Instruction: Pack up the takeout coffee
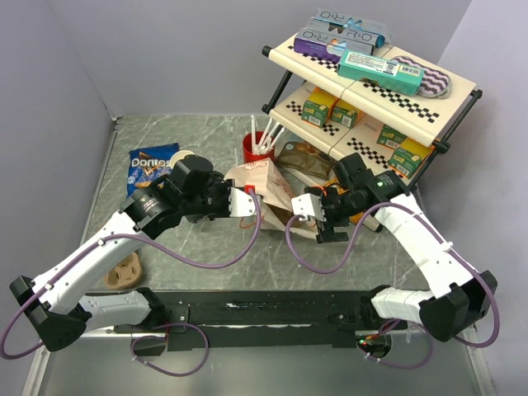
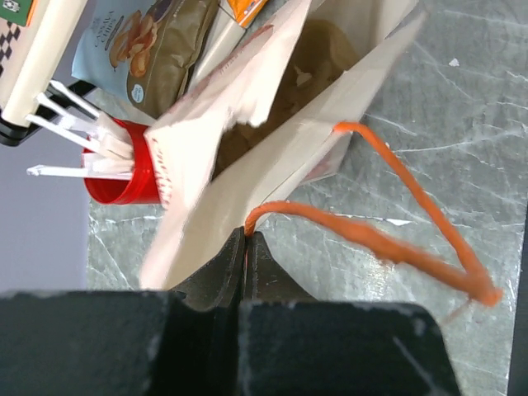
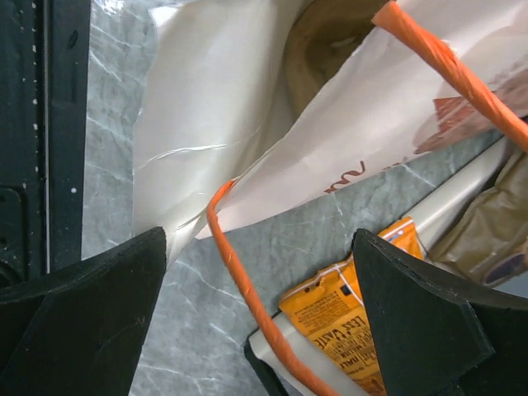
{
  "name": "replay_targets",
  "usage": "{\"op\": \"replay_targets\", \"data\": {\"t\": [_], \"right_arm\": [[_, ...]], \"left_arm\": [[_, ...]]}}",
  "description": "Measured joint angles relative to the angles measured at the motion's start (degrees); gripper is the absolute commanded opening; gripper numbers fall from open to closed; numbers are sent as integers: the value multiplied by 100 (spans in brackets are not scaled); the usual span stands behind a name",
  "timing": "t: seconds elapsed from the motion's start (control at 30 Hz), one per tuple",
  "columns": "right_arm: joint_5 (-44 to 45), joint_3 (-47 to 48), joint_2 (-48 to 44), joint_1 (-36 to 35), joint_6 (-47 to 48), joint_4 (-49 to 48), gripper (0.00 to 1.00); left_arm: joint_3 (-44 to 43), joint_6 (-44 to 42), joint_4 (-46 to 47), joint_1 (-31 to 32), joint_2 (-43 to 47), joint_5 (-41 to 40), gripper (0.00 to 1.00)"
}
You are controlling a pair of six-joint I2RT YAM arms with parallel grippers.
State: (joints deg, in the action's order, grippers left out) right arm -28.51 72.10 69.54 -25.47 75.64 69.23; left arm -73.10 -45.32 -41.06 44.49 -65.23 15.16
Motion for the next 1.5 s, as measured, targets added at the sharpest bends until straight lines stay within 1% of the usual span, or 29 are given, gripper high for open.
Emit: {"op": "replay_targets", "data": {"t": [0.17,0.37,0.5,0.67,0.8,0.97,1.07,1.2,1.37,1.5], "right_arm": [[39,-310,2,0,-129,-304,100],[-114,-256,-11,0,-260,-330,100],[-291,109,-11,-4,-374,-57,100],[-741,623,-122,-107,-774,223,100],[-975,669,-247,-343,-909,498,100],[-1001,660,-247,-514,-721,667,100],[-796,525,-275,-662,-667,664,100],[-195,-22,-481,-857,-699,348,100],[479,-299,-616,-890,-671,-68,100],[1008,-833,-734,-890,-518,-501,100]], "left_arm": [[0,59,-35,0,2,48,1],[0,125,-33,-28,4,44,1],[0,149,-24,-57,7,2,1],[0,144,9,-85,4,-107,1],[0,142,15,-85,4,-153,1],[15,105,87,-87,2,-232,1],[24,85,94,-87,-2,-267,1],[24,31,70,-92,0,-256,1],[24,-7,-28,-107,0,-238,1],[11,-9,-90,-155,0,-192,1]]}}
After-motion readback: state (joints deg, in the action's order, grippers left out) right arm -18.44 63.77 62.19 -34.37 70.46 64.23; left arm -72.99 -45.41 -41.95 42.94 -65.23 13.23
